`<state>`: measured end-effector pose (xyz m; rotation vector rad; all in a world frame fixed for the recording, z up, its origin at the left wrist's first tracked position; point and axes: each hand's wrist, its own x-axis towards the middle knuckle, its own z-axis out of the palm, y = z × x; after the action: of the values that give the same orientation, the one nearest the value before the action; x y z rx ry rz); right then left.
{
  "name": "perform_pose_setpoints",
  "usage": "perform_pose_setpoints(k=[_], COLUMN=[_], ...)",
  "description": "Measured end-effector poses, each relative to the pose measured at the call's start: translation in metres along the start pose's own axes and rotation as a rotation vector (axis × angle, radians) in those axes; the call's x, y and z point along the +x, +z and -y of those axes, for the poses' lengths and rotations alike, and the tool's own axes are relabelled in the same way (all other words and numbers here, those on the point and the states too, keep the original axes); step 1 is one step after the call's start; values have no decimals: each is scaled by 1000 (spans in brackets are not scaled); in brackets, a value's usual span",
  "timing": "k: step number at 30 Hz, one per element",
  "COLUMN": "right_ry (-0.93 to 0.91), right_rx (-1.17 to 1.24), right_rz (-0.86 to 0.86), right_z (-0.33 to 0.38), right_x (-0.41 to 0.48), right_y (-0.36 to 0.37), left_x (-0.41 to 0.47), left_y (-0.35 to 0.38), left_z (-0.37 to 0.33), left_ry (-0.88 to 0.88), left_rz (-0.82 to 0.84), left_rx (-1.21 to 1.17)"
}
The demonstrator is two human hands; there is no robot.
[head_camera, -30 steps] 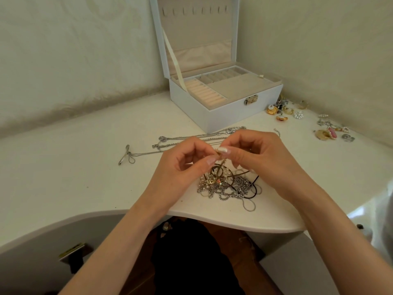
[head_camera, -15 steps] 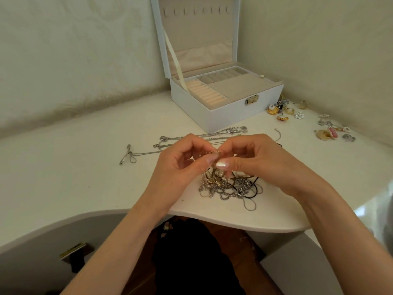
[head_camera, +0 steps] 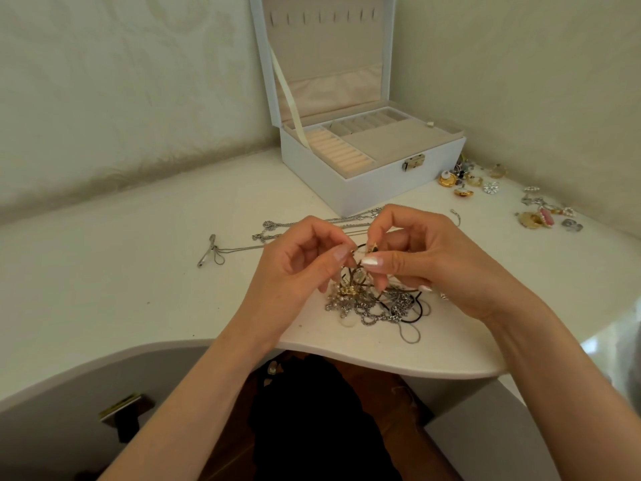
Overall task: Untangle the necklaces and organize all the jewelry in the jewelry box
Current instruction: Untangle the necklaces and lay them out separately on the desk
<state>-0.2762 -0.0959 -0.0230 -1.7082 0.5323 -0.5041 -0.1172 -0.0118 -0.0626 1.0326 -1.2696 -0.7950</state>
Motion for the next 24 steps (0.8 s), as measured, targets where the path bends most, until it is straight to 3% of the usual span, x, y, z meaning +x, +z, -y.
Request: perform_pose_setpoints(k=[6,13,24], right_ry=[-60,-5,68], right_rx=[47,95,43], right_rz=[-59,-119,-144], right_z=[0,1,3], right_x=[-1,1,5], right_y=[-3,-6,0], left_x=[0,0,1], left_y=[2,4,4], left_z=[1,-2,-2], left_ry=[-36,-67,-81], left_rz=[-11,70,62], left_rx=[13,-29,-74])
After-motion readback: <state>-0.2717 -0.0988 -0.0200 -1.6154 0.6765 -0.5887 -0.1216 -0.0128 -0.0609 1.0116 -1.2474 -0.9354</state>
